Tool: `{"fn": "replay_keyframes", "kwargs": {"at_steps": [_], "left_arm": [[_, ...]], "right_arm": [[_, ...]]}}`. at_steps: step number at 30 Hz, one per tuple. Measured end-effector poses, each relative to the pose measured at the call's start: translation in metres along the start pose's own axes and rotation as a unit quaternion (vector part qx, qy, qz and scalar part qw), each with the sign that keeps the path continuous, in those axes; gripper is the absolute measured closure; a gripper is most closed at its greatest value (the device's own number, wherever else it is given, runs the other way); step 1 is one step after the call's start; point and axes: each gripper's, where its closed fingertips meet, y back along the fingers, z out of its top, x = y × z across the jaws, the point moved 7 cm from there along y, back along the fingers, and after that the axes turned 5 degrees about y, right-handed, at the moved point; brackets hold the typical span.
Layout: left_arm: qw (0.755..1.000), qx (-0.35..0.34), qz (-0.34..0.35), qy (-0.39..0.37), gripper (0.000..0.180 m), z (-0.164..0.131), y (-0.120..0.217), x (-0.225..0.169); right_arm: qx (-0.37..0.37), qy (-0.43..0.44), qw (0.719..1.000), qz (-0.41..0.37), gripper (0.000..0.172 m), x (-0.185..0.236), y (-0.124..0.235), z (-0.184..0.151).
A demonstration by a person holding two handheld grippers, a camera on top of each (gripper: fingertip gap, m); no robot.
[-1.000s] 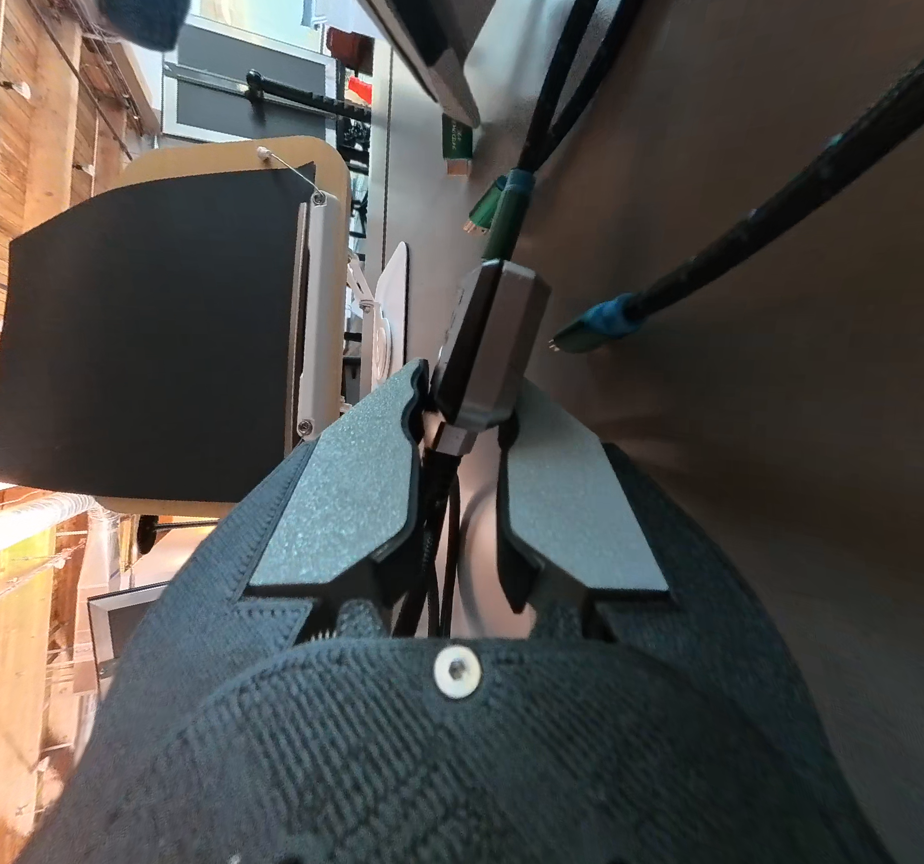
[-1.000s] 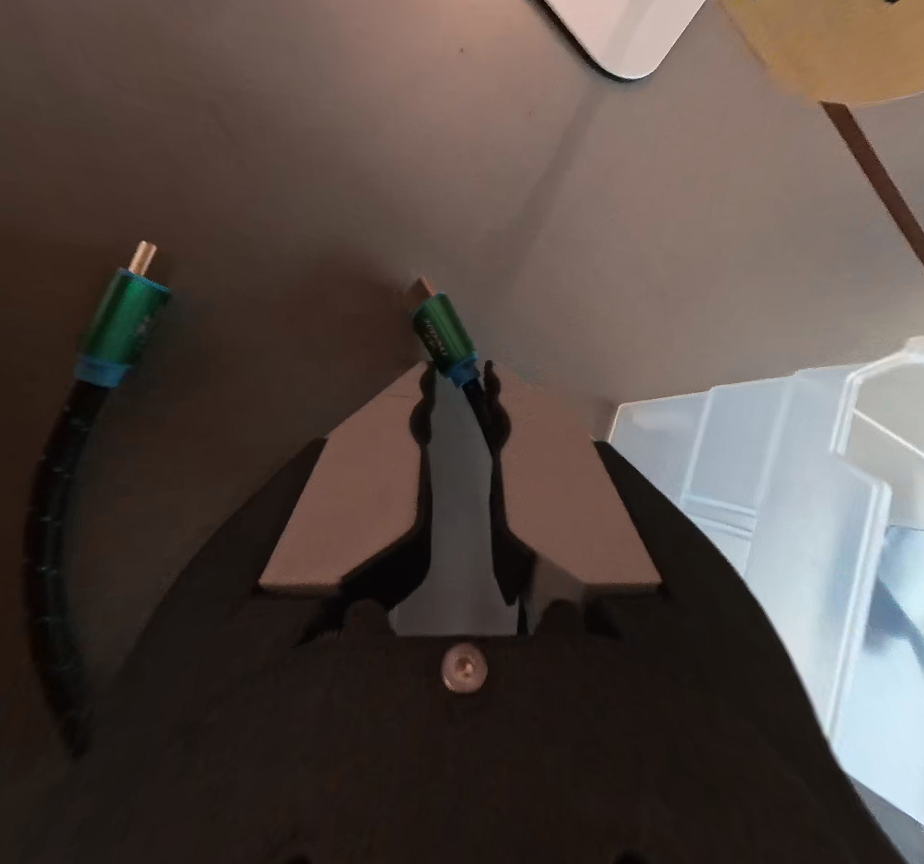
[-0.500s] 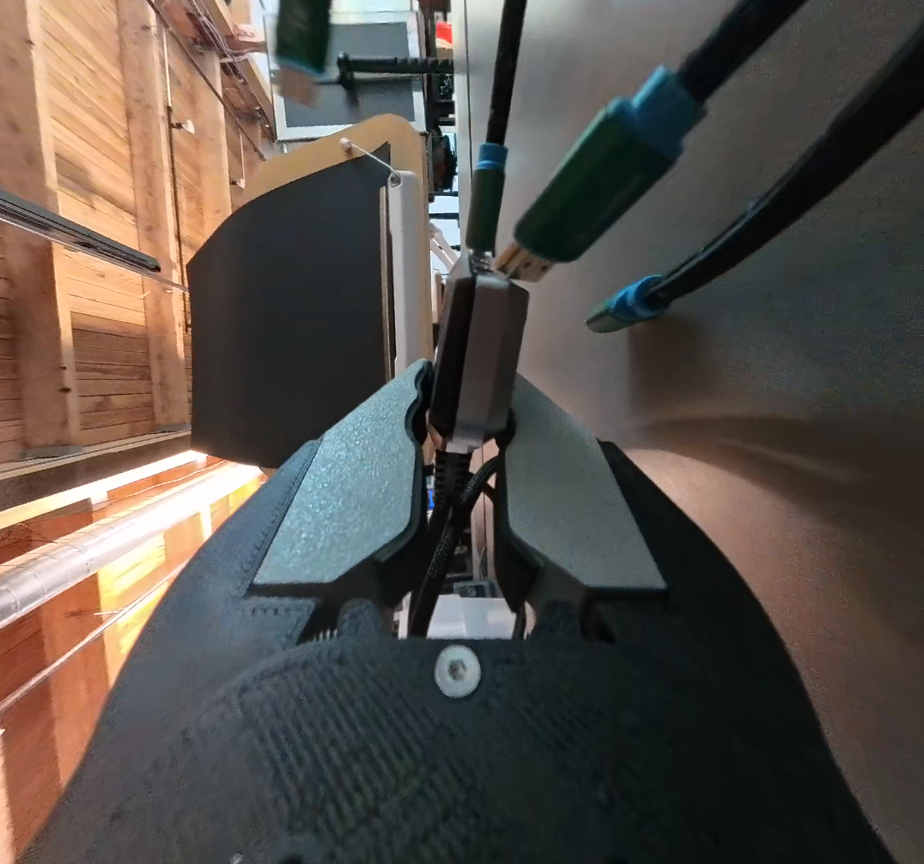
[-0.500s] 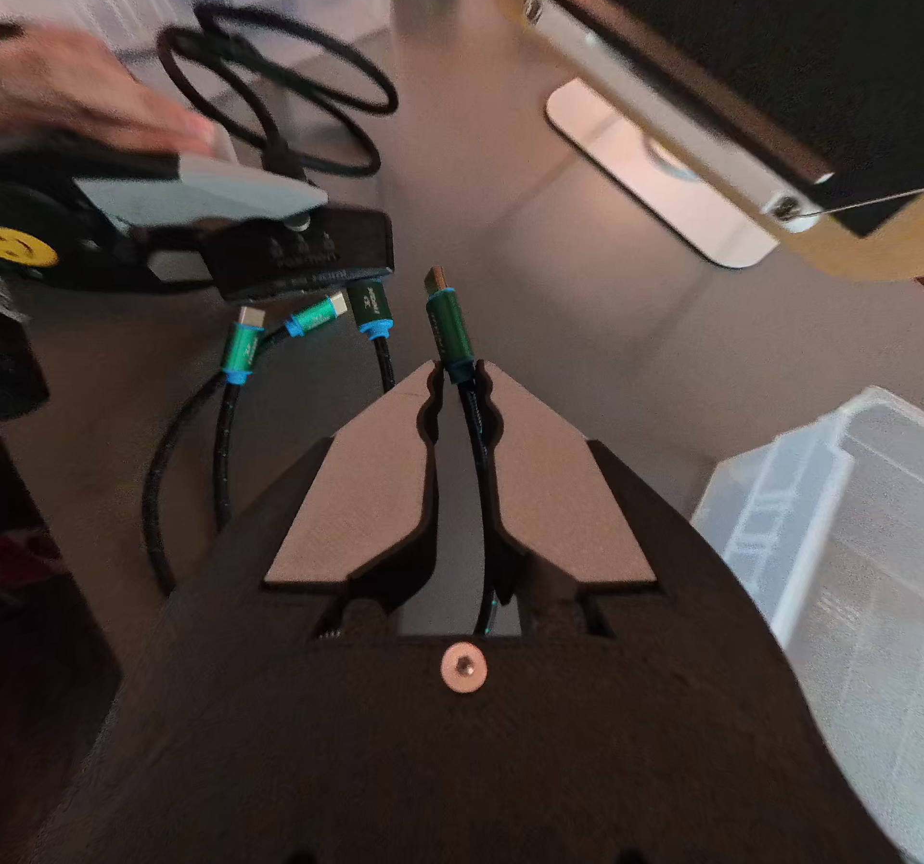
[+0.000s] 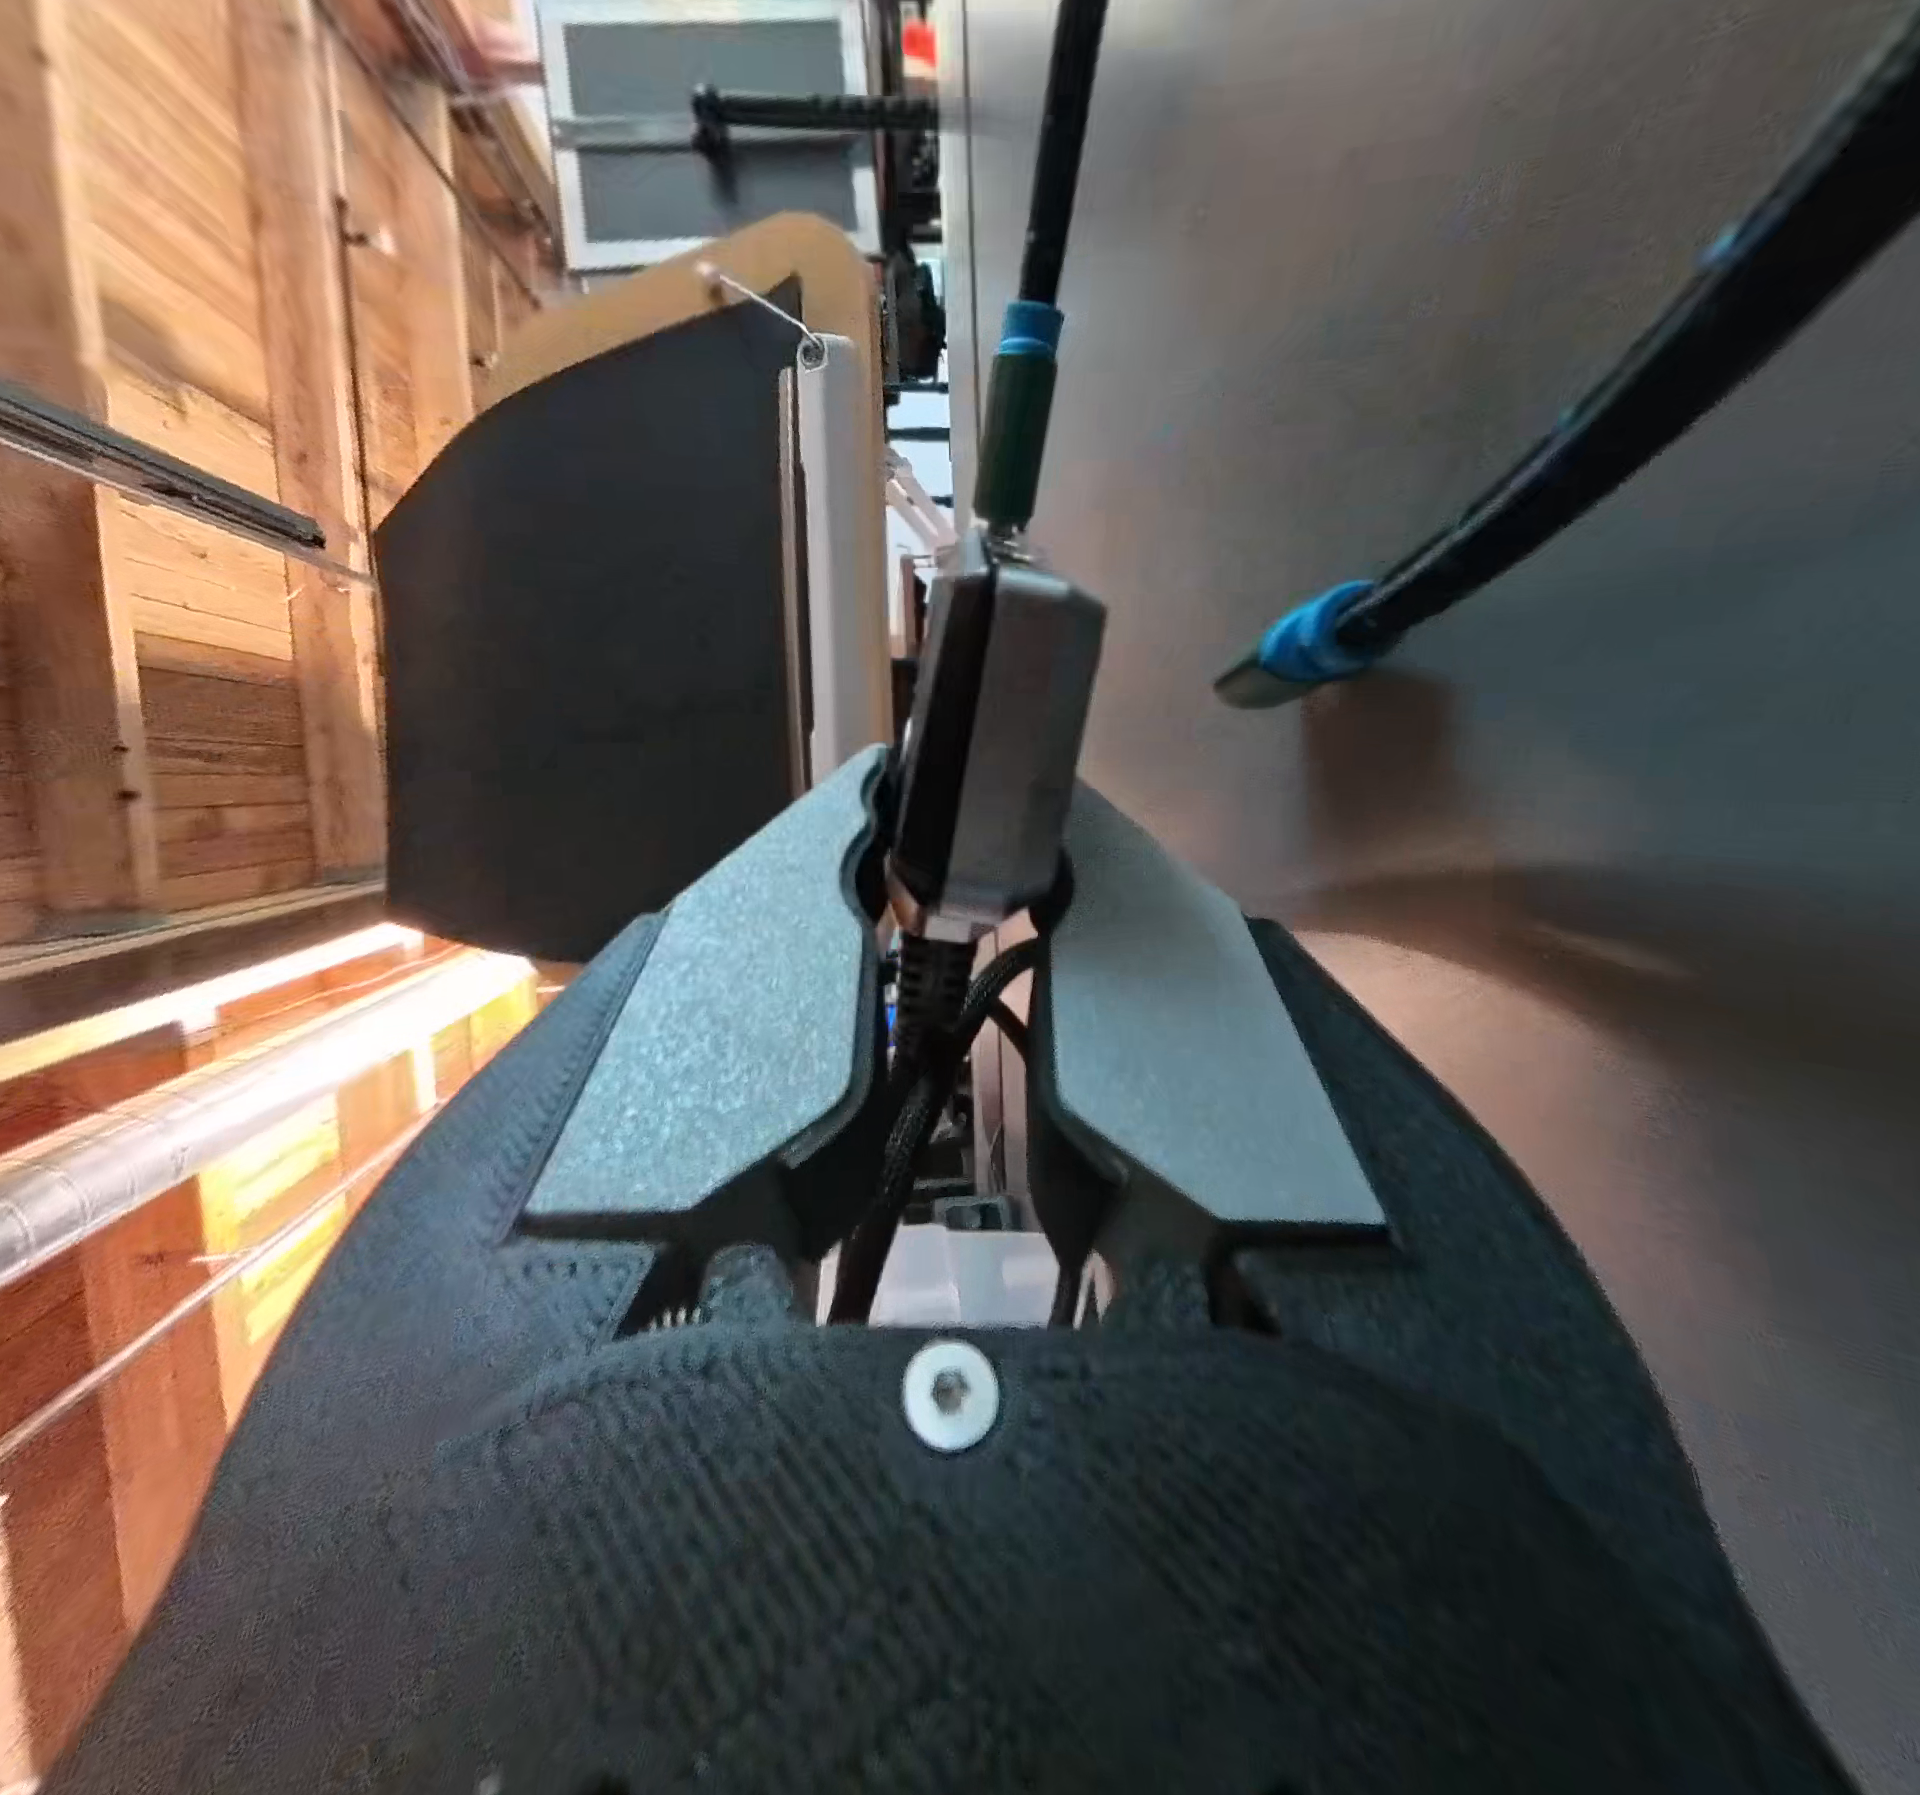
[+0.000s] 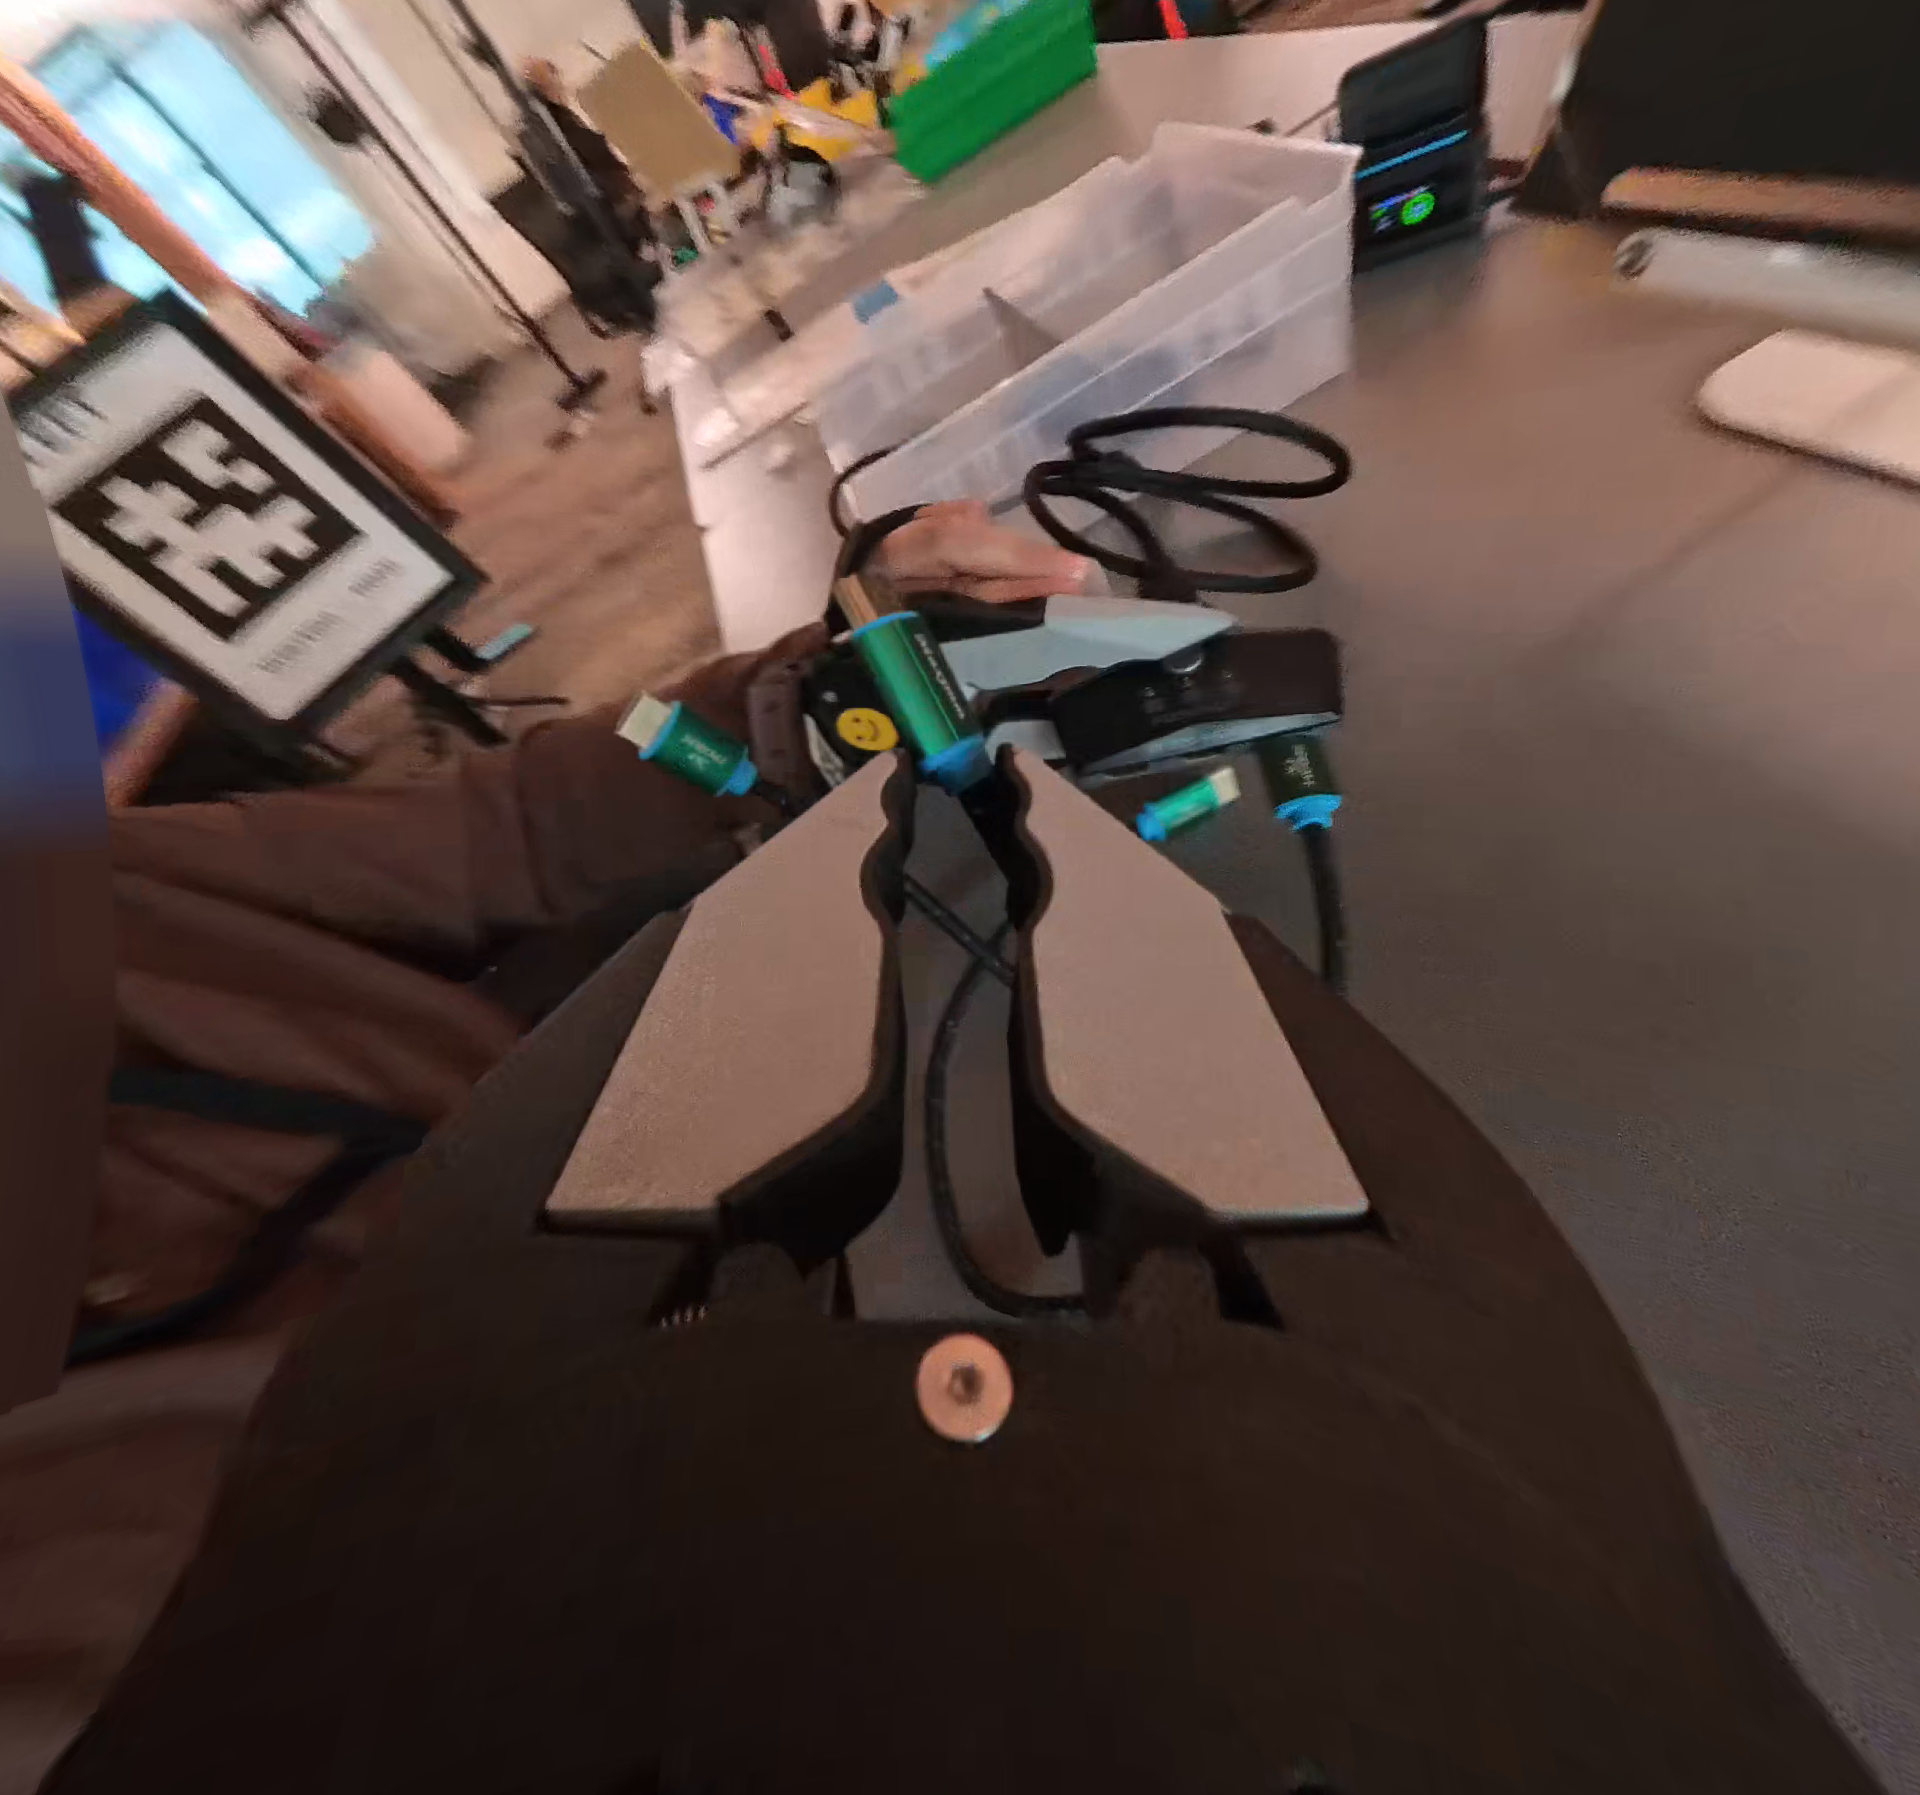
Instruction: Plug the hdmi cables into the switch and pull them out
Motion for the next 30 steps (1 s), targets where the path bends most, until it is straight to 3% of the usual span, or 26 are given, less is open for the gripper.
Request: {"fn": "replay_keyframes", "kwargs": {"at_steps": [4,10,15,21,24,26,30], "left_arm": [[1.0,0.006,0.004,-0.006,0.159,0.001,-0.002,-0.001],[1.0,0.0,0.002,-0.006,0.159,0.004,-0.001,-0.001],[1.0,-0.007,0.004,-0.002,0.158,0.004,0.0,0.0],[1.0,-0.015,-0.003,0.003,0.16,0.004,0.001,0.0],[1.0,-0.017,-0.012,-0.002,0.16,0.006,0.0,-0.003],[1.0,-0.019,-0.019,-0.002,0.16,0.007,0.0,-0.004],[0.999,-0.018,-0.033,0.0,0.16,0.007,-0.001,-0.008]], "right_arm": [[0.012,-0.04,0.999,0.03,0.16,-0.012,-0.012,-0.006],[0.057,-0.035,0.998,0.014,0.16,-0.021,-0.041,-0.003],[0.162,-0.066,0.984,0.035,0.162,-0.037,-0.071,-0.028],[0.17,-0.005,0.982,-0.086,0.162,-0.051,-0.075,-0.046],[0.157,0.005,0.983,-0.098,0.16,-0.051,-0.075,-0.052],[0.147,0.036,0.984,-0.096,0.148,-0.048,-0.075,-0.054],[0.169,0.135,0.959,-0.181,0.15,-0.043,-0.063,-0.057]]}}
